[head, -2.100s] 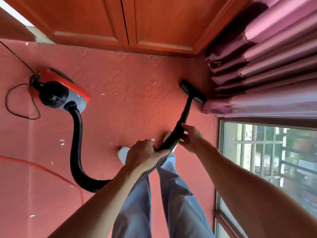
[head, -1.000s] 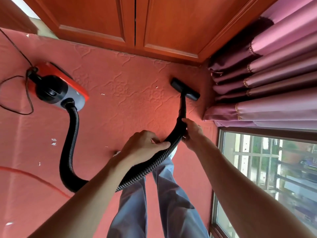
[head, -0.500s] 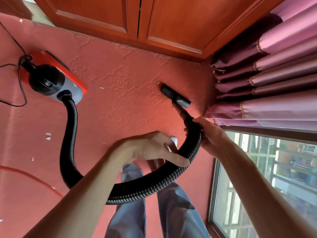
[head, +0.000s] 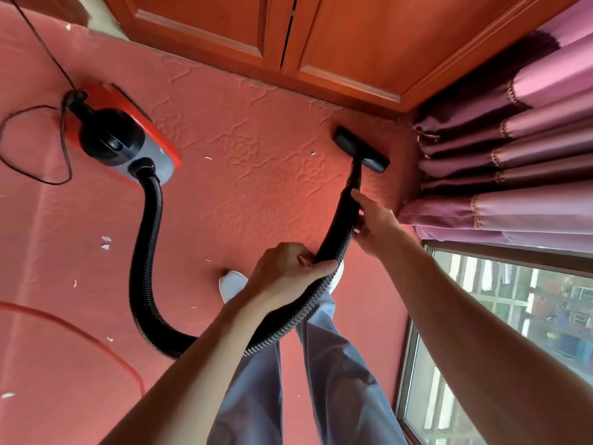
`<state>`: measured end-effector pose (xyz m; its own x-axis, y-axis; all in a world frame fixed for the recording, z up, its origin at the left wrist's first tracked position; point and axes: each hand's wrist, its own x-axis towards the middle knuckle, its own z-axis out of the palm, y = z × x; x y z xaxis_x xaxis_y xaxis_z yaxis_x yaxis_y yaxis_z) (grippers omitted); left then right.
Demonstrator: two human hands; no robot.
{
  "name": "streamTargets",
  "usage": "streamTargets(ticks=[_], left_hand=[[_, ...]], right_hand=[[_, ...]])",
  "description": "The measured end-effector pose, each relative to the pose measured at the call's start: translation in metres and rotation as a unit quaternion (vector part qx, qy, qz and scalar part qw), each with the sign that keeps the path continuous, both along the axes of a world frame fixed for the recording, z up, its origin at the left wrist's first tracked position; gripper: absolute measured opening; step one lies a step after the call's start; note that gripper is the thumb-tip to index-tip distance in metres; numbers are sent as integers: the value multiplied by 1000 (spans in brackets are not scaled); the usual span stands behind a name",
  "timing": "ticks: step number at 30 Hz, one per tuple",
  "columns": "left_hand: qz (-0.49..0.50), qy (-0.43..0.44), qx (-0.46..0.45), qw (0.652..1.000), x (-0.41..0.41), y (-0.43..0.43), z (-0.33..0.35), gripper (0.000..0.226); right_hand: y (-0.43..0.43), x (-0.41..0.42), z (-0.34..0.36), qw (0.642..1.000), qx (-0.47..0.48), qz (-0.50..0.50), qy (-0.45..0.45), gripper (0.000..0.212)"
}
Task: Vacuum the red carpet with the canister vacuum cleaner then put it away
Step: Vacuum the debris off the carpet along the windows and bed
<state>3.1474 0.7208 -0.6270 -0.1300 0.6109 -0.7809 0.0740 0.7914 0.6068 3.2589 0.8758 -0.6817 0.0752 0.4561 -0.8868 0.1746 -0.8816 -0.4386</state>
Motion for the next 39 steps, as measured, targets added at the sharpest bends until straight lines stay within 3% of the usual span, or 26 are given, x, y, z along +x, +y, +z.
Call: streamTargets(ticks=[3,6,10,13,15,18,23,29,34,39], left_hand=[[13,-28,8,999,-14,1,8,36],[-29,-121,-17,992,-33,2,21,41],[-98,-204,-70,972,-57,-10,32,42],[-141,-235,-77,959,-72,-25,37,61],[-146,-235,-70,958,-79,-32,38,65],[-126,-228,-63,963,-83,-38,36,50],[-67,-131,-64,987,-62,-47,15,38],[30,-67,-21,997,-43,-61,8,36],[96,-92,-27,991,-80,-88,19,24],[77,-147,-64,984,-118,-124,41,16]], right_hand=[[1,-11,6,1000,18,-2,6,29],[-12,-19,18,1000,7,29,6,40],[-39,-24,39,997,-17,76,3,36],[-54,-22,52,994,-24,105,7,40],[-60,-22,56,992,-28,122,11,41],[-63,-25,51,992,-44,118,24,38],[-61,-37,29,991,-33,121,-37,39],[-52,-71,22,994,6,108,10,18],[-72,-117,28,989,15,141,50,18],[-109,-146,33,969,-2,244,27,15]])
